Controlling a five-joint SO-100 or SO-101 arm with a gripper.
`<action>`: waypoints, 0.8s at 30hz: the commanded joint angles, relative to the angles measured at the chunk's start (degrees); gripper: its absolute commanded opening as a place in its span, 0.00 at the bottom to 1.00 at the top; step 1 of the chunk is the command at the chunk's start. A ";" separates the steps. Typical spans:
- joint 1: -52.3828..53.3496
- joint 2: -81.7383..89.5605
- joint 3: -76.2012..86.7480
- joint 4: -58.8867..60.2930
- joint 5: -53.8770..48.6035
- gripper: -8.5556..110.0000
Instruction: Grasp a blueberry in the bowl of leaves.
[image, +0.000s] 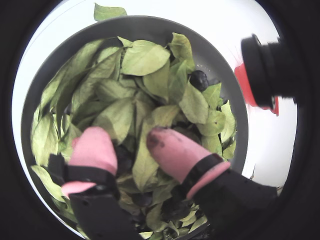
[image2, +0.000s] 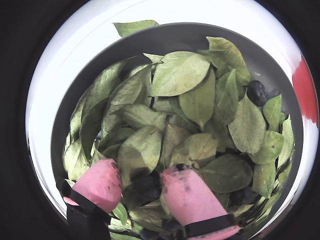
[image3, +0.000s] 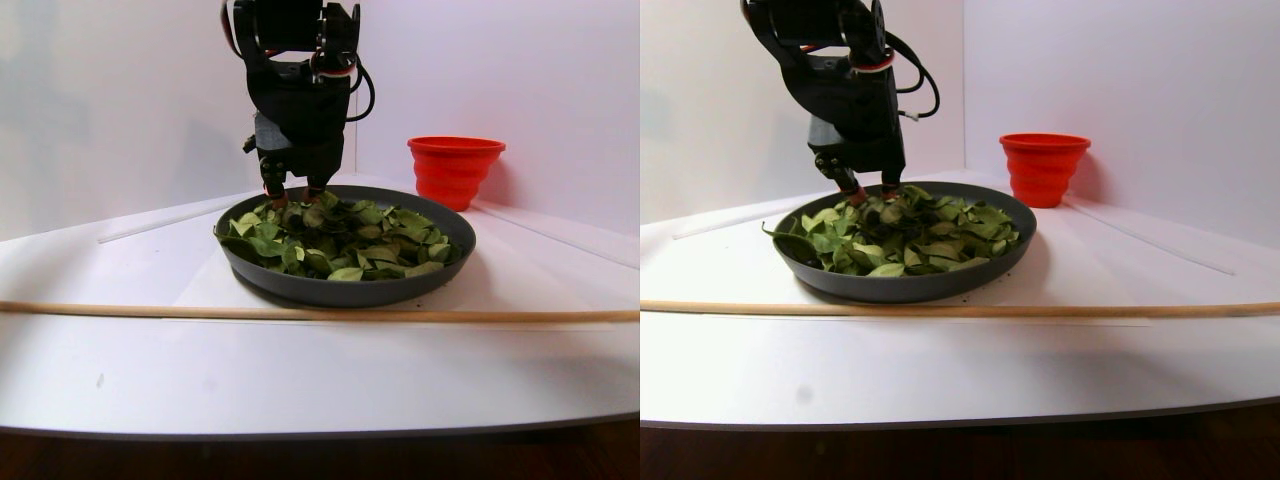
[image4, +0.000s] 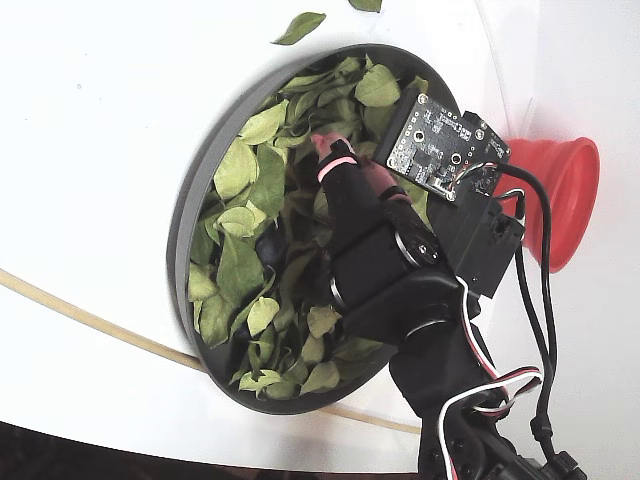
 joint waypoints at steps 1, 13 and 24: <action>0.44 2.11 -0.09 -0.97 0.18 0.20; 0.09 0.79 -0.44 -0.97 1.41 0.20; 0.26 -0.62 0.18 -0.97 1.14 0.21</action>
